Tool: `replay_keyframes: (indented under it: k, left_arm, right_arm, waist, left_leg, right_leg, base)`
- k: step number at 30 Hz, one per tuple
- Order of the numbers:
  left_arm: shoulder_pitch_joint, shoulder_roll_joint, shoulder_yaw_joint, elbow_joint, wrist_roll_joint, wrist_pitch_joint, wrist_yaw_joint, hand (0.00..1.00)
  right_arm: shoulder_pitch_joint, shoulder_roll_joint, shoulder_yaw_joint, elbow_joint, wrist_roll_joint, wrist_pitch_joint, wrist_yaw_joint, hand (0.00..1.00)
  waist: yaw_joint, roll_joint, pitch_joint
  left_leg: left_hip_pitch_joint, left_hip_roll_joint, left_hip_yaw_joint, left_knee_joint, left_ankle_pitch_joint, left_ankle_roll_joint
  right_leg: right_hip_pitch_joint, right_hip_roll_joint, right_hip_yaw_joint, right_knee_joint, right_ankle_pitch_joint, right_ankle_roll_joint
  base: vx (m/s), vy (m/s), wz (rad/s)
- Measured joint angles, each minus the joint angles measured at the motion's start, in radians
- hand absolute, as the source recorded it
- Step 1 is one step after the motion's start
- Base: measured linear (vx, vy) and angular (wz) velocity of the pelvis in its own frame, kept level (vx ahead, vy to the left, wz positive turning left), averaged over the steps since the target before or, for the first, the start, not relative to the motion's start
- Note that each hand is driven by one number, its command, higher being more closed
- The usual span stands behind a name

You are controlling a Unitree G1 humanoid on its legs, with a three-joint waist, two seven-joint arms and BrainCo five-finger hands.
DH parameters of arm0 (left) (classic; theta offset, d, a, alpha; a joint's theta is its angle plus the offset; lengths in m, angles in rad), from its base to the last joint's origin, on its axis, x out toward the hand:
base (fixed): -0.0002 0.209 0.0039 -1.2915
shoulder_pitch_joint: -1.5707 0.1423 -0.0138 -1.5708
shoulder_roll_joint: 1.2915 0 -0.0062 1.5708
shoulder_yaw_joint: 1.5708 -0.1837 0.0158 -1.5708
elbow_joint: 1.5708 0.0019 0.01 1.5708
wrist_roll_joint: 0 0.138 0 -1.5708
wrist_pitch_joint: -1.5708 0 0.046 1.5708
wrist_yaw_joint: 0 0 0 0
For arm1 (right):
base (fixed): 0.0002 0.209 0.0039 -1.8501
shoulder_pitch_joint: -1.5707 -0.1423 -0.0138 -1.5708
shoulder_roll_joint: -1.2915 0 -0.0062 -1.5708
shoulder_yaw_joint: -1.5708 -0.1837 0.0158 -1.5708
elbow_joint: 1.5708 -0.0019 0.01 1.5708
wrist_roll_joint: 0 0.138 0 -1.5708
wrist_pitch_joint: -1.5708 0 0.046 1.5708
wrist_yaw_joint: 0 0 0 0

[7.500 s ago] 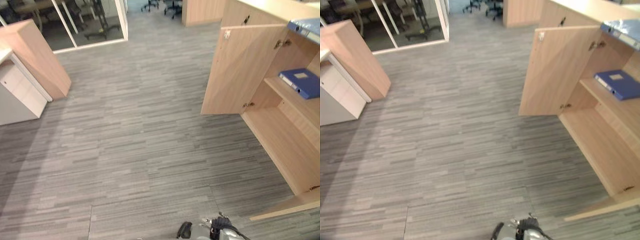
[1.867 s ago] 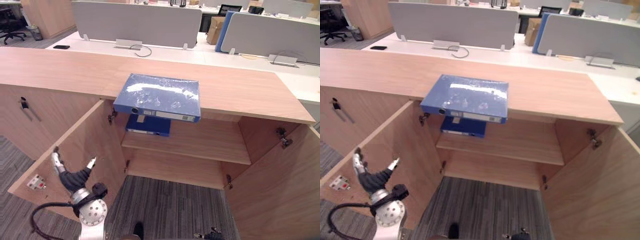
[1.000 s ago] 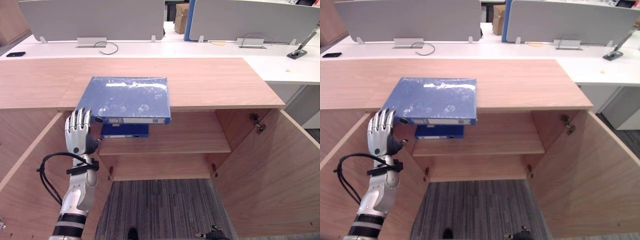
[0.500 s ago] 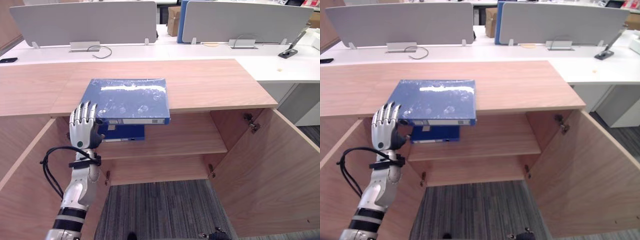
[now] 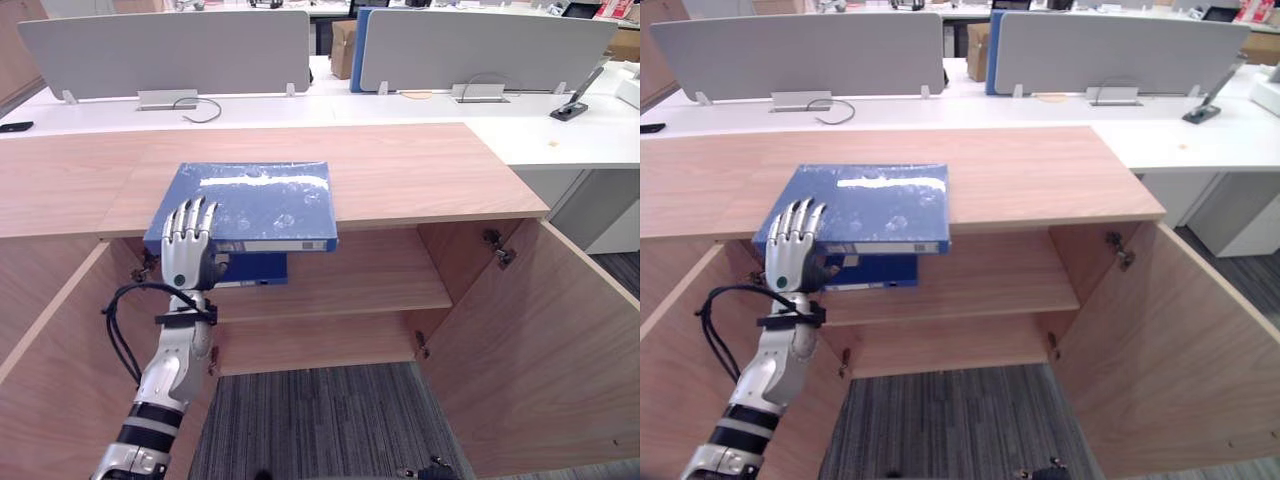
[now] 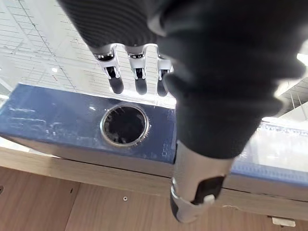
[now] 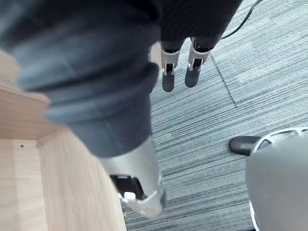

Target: Walk over to the cabinet, pick up the folder, carry it to the office cabinet, place the folder inside the office cabinet, then close the office cabinet door

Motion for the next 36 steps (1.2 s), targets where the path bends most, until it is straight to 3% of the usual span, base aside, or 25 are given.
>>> replay_keyframes:
  k: [16,17,26,36]
  left_arm:
    - [-0.224,0.12,-0.06,0.261,0.003,0.013,-0.03,0.0]
    - [-0.233,0.12,-0.06,0.276,0.003,0.016,-0.03,1.0]
    - [-0.265,0.12,-0.064,0.336,-0.001,0.034,-0.016,1.0]
    - [-0.266,0.1,-0.054,0.355,0.021,0.024,0.025,1.0]
  right_arm:
    - [0.0,-0.005,-0.039,0.0,0.0,0.001,0.009,0.0]
    - [-0.002,-0.005,-0.04,0.0,0.0,0.001,0.01,0.0]
    - [-0.005,-0.005,-0.04,0.0,0.0,0.001,0.01,0.0]
    - [-0.003,-0.005,-0.04,0.0,-0.016,0.0,0.006,0.0]
  waist:
    - [-0.027,0.0,0.0]
    - [-0.029,0.0,0.0]
    - [-0.04,-0.001,0.002]
    - [-0.042,-0.003,0.022]
  left_leg:
    - [0.0,0.002,0.016,0.0,0.0,-0.001]
    - [0.0,0.002,0.017,0.001,0.0,-0.001]
    - [0.001,0.008,0.036,0.0,0.0,0.0]
    - [0.0,0.012,0.037,0.0,-0.007,0.002]
  right_leg:
    - [-0.006,0.0,0.01,0.0,0.001,0.0]
    - [-0.006,0.0,0.011,0.0,0.002,-0.001]
    - [-0.018,0.001,0.032,-0.001,0.013,0.007]
    - [-0.021,-0.001,0.035,-0.008,0.019,0.009]
  base:
    - [0.0,0.003,-0.01]
    - [0.0,0.0,0.0]
    - [-0.02,0.02,-0.08]
    - [-0.03,0.022,-0.02]
